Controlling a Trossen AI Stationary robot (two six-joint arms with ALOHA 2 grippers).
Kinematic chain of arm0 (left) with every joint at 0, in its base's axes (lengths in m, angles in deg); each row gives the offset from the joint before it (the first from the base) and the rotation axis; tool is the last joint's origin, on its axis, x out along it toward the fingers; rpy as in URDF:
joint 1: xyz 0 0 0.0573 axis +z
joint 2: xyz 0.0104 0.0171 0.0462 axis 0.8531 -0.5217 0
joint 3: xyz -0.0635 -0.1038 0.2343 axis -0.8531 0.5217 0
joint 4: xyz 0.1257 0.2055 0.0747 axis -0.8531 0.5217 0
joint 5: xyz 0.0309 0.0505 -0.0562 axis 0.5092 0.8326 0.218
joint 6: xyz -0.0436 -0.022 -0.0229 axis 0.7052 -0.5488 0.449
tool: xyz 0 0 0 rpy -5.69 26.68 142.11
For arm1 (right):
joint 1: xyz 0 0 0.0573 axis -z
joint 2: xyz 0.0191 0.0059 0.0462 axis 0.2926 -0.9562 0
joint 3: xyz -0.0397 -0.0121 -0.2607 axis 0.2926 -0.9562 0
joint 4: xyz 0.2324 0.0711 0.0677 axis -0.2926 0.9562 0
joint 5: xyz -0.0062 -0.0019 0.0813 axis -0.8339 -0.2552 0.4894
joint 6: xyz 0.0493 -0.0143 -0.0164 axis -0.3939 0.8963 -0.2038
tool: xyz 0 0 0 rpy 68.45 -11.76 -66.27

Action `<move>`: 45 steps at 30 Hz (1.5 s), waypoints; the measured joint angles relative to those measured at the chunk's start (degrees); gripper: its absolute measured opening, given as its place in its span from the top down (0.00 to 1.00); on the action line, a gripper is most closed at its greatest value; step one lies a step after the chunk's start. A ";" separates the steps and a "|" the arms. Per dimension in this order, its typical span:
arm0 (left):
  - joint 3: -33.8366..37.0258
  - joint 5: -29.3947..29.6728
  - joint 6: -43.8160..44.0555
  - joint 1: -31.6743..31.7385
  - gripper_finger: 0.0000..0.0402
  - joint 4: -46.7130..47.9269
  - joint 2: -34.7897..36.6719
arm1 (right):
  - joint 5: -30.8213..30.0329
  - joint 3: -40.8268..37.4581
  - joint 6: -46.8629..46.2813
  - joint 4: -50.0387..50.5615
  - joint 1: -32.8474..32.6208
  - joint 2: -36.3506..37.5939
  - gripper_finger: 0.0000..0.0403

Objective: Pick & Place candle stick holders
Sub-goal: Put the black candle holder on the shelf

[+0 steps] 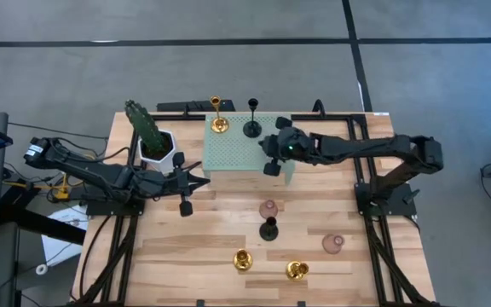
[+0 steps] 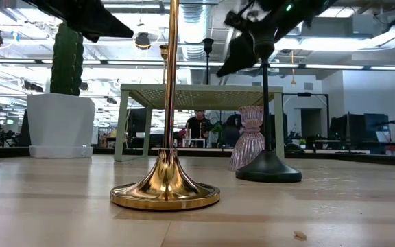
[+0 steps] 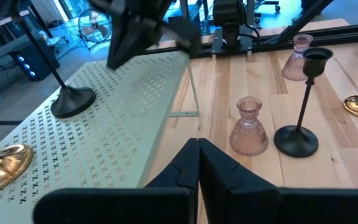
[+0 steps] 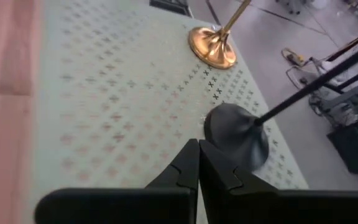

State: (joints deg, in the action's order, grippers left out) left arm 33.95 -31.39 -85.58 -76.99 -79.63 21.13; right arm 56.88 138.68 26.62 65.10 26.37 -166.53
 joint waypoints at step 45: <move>5.31 -12.00 1.51 0.00 0.99 -7.32 0.02 | 6.19 -33.57 -28.36 -5.66 -34.09 28.37 1.00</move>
State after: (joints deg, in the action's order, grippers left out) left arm 39.27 -43.39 -84.07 -76.99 -86.95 21.15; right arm 63.07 105.10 -1.73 59.44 -7.72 -138.16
